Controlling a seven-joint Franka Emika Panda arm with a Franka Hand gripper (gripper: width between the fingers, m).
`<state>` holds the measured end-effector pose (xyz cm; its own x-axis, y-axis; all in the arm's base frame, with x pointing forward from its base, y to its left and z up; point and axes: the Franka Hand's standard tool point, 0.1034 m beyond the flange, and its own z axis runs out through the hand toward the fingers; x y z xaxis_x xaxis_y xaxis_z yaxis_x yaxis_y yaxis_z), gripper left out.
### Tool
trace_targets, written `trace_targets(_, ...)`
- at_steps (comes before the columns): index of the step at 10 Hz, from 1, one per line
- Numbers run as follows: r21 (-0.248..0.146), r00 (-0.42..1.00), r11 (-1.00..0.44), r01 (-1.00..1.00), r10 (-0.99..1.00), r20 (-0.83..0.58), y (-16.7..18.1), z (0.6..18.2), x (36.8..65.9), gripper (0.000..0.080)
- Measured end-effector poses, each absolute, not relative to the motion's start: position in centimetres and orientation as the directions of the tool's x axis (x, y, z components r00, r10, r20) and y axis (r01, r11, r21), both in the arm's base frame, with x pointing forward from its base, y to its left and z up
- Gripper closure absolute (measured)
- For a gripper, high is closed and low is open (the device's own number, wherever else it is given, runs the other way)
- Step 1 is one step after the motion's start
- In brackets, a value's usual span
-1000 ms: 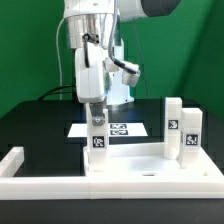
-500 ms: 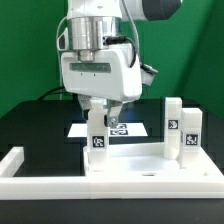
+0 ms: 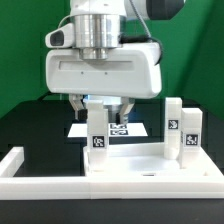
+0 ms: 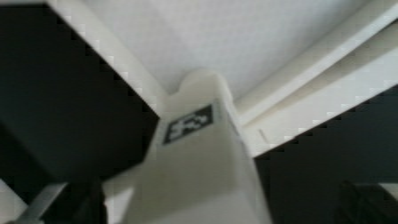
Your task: Assemble desk
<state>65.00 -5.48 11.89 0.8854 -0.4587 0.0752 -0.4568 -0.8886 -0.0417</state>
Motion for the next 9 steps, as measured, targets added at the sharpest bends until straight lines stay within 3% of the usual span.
trace_targets(2,-0.038,0.894,-0.898,-0.438,-0.44,0.084,-5.21,11.85,65.01,0.0151)
trace_targets(3,-0.041,0.878,-0.882,-0.47,-0.471,0.082,-5.25,11.82,65.0,0.0278)
trace_targets(4,-0.039,0.879,-0.882,-0.469,-0.47,0.083,-5.38,11.84,65.0,0.0278)
trace_targets(5,-0.041,0.847,-0.851,-0.523,-0.525,0.081,-5.74,11.83,64.91,0.0421)
trace_targets(6,-0.047,0.801,-0.804,-0.592,-0.594,0.077,-5.77,11.82,64.88,0.0509)
trace_targets(9,-0.061,0.652,-0.655,-0.753,-0.755,0.065,-5.84,11.73,64.88,0.0509)
